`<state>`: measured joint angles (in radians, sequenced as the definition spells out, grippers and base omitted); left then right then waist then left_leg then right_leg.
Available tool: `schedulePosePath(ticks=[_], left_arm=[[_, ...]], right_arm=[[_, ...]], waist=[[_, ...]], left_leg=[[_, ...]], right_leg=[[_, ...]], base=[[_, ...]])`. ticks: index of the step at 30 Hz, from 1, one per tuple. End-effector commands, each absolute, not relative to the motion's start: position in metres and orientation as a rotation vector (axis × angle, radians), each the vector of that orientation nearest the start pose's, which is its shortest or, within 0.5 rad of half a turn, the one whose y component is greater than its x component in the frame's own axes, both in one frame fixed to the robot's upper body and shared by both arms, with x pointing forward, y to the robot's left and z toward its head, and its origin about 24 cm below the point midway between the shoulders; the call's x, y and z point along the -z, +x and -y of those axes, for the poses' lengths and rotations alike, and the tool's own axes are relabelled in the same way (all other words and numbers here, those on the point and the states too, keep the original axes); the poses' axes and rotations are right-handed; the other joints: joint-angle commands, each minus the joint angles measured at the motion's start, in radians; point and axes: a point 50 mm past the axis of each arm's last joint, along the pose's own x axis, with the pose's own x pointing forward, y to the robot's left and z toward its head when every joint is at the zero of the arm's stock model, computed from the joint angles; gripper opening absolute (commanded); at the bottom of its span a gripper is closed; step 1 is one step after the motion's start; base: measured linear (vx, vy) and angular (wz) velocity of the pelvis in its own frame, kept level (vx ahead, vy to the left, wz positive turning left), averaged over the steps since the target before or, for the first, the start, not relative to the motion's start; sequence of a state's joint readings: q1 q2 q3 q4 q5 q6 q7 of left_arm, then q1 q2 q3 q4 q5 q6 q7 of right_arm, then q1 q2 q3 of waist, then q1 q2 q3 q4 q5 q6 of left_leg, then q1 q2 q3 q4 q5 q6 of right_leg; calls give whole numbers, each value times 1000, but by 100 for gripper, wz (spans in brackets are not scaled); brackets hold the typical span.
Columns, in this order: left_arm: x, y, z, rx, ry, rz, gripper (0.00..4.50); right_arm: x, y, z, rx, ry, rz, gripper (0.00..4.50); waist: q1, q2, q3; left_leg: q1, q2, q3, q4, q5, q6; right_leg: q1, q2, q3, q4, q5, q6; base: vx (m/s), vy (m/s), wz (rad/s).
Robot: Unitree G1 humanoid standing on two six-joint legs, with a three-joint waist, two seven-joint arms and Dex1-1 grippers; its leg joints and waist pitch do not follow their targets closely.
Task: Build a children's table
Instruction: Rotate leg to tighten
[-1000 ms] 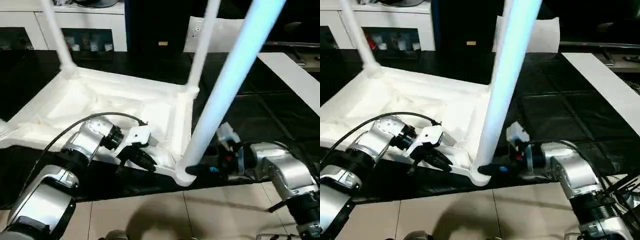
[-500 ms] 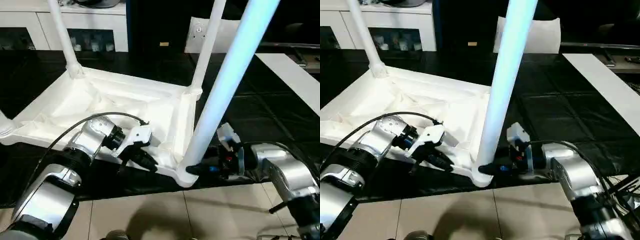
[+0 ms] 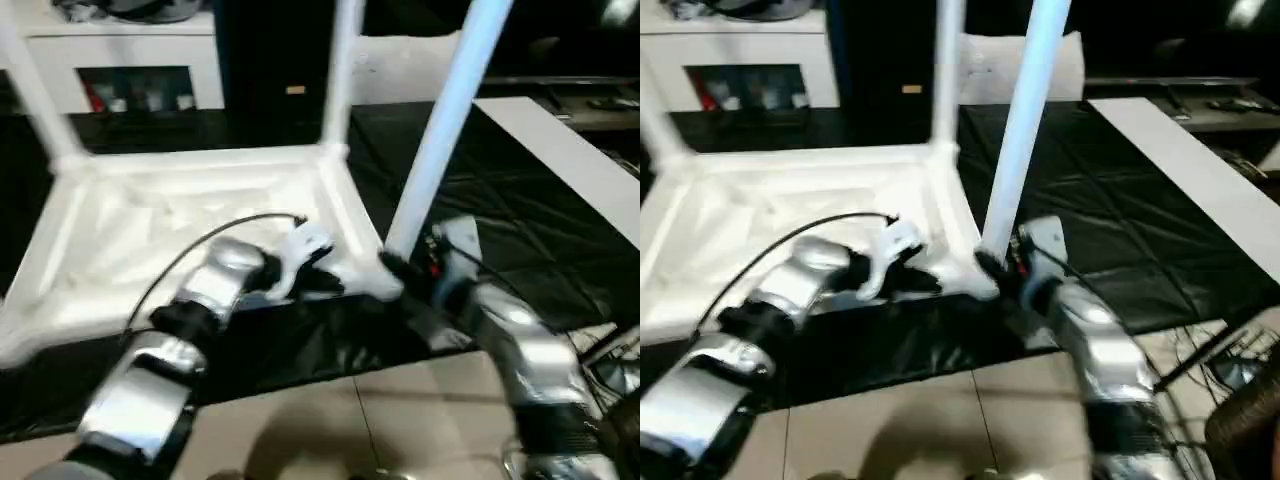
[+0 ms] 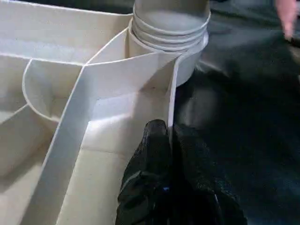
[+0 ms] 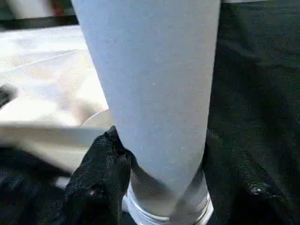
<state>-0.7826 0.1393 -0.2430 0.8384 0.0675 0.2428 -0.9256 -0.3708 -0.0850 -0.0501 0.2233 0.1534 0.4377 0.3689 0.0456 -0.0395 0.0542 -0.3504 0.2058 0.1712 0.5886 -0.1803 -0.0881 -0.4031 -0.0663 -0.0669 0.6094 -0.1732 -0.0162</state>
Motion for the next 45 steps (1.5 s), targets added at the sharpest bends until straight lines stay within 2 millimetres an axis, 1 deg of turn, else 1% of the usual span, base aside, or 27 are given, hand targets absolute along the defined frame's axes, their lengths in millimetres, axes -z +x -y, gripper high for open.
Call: schedulePosePath(ticks=[1,2,3,4,5,9,11,14,15,16,18,20,22,24,26,28,29,32,33,35,37,38,39,41,42,43,45], left_arm=[[-71,354,-53,1049,245,-389,0],[-72,355,-53,1039,246,-383,0],[-73,355,-53,1041,258,-380,0],[-73,354,-54,1048,273,-377,0],[-73,354,-55,1053,276,-376,0],[-72,351,-66,1090,303,-362,0],[-70,350,-74,1120,333,-353,0],[-69,350,-82,1136,341,-364,0],[-69,347,-88,1193,360,-355,0],[-69,347,-88,1193,360,-355,0],[-68,341,-97,1300,379,-366,0],[-68,340,-100,1323,384,-376,0],[-66,336,-106,1410,428,-387,0],[-68,333,-111,1494,428,-395,0],[-68,332,-112,1521,436,-401,0],[-69,330,-114,1574,459,-420,0],[-69,328,-116,1614,489,-435,0],[-69,325,-120,1692,541,-467,0],[-69,325,-121,1704,550,-471,0],[-69,324,-122,1720,563,-479,0],[-71,323,-125,1763,592,-496,0],[-71,323,-125,1765,595,-496,0],[-72,323,-126,1781,612,-501,0],[-72,323,-126,1786,617,-503,0],[-72,323,-126,1796,622,-505,0],[-72,323,-126,1800,622,-505,0],[-72,323,-126,1805,627,-507,0]], right_arm=[[-47,309,77,-586,151,-342,197],[-48,310,74,-582,133,-331,197],[-49,310,73,-592,128,-320,197],[-49,310,71,-601,131,-313,197],[-49,309,72,-608,139,-307,252],[-49,305,82,-638,148,-285,278],[-51,304,91,-664,118,-260,309],[-53,303,99,-696,96,-241,320],[-55,301,109,-747,64,-225,352],[-55,301,109,-747,64,-225,352],[-55,299,126,-810,-14,-231,362],[-55,298,131,-828,-38,-235,376],[-56,295,141,-916,-91,-244,376],[-58,288,149,-1049,-129,-249,376],[-59,286,150,-1084,-130,-254,376],[-61,284,153,-1145,-142,-262,376],[-62,282,155,-1191,-146,-274,376],[-64,281,158,-1293,-156,-304,376],[-65,280,159,-1315,-160,-310,359],[-65,280,159,-1344,-160,-323,359],[-67,279,161,-1413,-162,-347,350],[-67,279,161,-1416,-162,-348,332],[-69,280,161,-1437,-161,-353,324],[-69,280,161,-1447,-158,-355,313],[-70,280,160,-1467,-152,-361,291],[-70,280,160,-1476,-151,-364,291],[-70,279,159,-1497,-150,-372,274]], waist=[[3,0,-60],[0,0,-61],[0,-3,-61],[1,-1,-62],[2,0,-62],[1,2,-63],[1,1,-61],[0,1,-58],[1,4,-58],[0,-1,-59],[0,0,-58],[1,2,-61],[5,1,-63],[8,0,-64],[16,0,-63],[23,1,-62],[23,1,-62],[40,2,-62],[45,2,-61],[48,2,-61],[55,-3,-60],[58,-2,-60],[58,-8,-60],[60,-5,-60],[63,-7,-60],[63,-7,-60],[66,-7,-62]], left_leg=[[2,13,-7,-70,-256,2],[-3,13,-8,-72,-244,6],[-3,14,-6,-72,-241,8],[-3,13,-5,-71,-229,18],[-2,14,-5,-72,-222,20],[-4,18,-4,-73,-206,29],[-3,15,-4,-74,-214,32],[-4,16,-3,-74,-232,33],[-2,16,-4,-74,-235,30],[-2,16,-3,-73,-239,34],[-5,19,-4,-74,-233,39],[-3,21,-3,-72,-217,39],[-2,23,-2,-71,-199,47],[-2,23,0,-69,-193,59],[-1,23,2,-67,-189,69],[3,28,2,-70,-196,65],[3,28,2,-70,-196,65],[6,31,3,-70,-210,59],[5,32,4,-70,-212,55],[5,32,3,-70,-222,51],[5,31,3,-69,-225,46],[6,32,3,-70,-225,45],[4,31,3,-69,-225,44],[6,31,2,-69,-226,41],[7,32,2,-69,-226,37],[6,32,2,-70,-224,37],[5,32,2,-68,-207,38]], right_leg=[[39,-69,41,-105,-441,-115],[44,-69,42,-101,-411,-123],[43,-68,43,-101,-400,-124],[47,-68,45,-98,-368,-130],[47,-68,45,-97,-353,-134],[52,-68,47,-89,-284,-159],[53,-67,46,-93,-294,-160],[53,-69,47,-99,-357,-143],[51,-70,47,-100,-370,-140],[51,-69,47,-103,-385,-134],[52,-69,48,-99,-366,-139],[51,-69,50,-93,-318,-158],[53,-68,49,-86,-244,-187],[56,-68,49,-81,-212,-204],[55,-69,50,-80,-201,-215],[53,-71,49,-80,-212,-221],[53,-71,49,-80,-212,-221],[53,-71,48,-81,-237,-217],[52,-72,48,-81,-244,-214],[51,-72,47,-80,-259,-212],[51,-75,48,-82,-292,-197],[50,-75,47,-84,-306,-192],[49,-74,47,-84,-311,-188],[48,-75,46,-83,-321,-186],[47,-76,47,-83,-325,-183],[48,-76,47,-82,-324,-183],[49,-76,47,-79,-297,-188]], base=[[0,0,0],[0,0,0],[0,0,0],[0,0,0],[0,0,0],[0,0,0],[0,0,0],[0,0,0],[0,0,0],[0,0,0],[0,0,0],[0,0,0],[0,0,0],[0,0,0],[0,0,0],[0,0,0],[0,0,0],[0,0,0],[0,0,0],[0,0,0],[0,0,0],[0,0,0],[0,0,0],[0,0,0],[0,0,0],[0,0,0],[0,0,0]])
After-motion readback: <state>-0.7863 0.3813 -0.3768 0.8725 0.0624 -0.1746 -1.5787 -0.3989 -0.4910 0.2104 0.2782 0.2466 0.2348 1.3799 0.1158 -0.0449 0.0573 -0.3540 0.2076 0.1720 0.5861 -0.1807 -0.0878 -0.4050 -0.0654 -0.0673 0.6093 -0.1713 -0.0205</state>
